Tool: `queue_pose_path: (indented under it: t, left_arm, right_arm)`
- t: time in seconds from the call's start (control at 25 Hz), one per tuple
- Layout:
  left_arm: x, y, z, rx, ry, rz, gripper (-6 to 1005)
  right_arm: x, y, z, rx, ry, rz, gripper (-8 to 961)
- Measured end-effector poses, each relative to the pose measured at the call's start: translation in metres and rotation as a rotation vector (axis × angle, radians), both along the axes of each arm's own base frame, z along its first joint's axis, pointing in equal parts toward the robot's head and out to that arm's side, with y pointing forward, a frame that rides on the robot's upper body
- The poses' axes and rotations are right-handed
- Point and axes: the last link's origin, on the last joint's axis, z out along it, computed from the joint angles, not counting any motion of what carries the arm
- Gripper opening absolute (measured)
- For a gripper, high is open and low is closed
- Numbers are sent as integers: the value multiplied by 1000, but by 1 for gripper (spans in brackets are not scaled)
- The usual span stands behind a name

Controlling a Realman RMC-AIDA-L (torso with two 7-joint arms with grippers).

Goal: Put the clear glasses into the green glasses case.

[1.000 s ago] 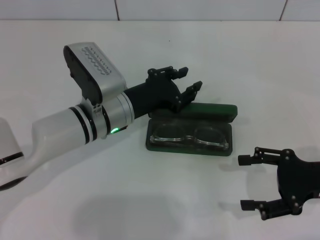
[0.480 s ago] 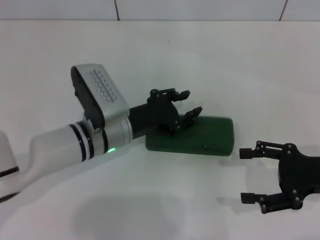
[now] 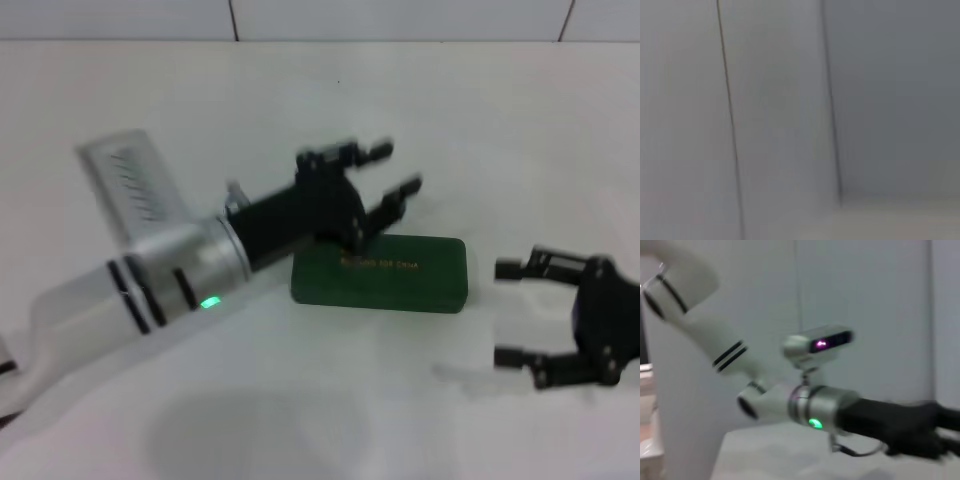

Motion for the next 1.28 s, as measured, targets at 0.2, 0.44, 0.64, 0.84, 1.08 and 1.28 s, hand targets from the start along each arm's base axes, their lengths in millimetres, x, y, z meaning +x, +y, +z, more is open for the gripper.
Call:
queue_pose_path:
  t: [0.2, 0.44, 0.64, 0.84, 1.08, 1.28]
  left_arm:
    - [11, -7, 58, 13, -249, -172, 471]
    - [-17, -9, 111, -64, -314, -154, 470]
    - [-40, -31, 81, -83, -241, -31, 471]
    - [-51, -46, 72, -85, -231, 11, 471]
    - [-60, -53, 73, -80, -228, 39, 472]
    - [-62, -56, 72, -81, -218, 42, 472]
  right_arm:
    - [-5, 10, 25, 201, 137, -18, 885]
    - [-22, 13, 53, 286, 265, 83, 885]
    - [-25, 14, 20, 202, 197, 77, 885]
    - [-28, 9, -4, 125, 124, 127, 885]
    - [-25, 9, -6, 137, 120, 113, 885]
    - [-22, 5, -11, 157, 140, 97, 885]
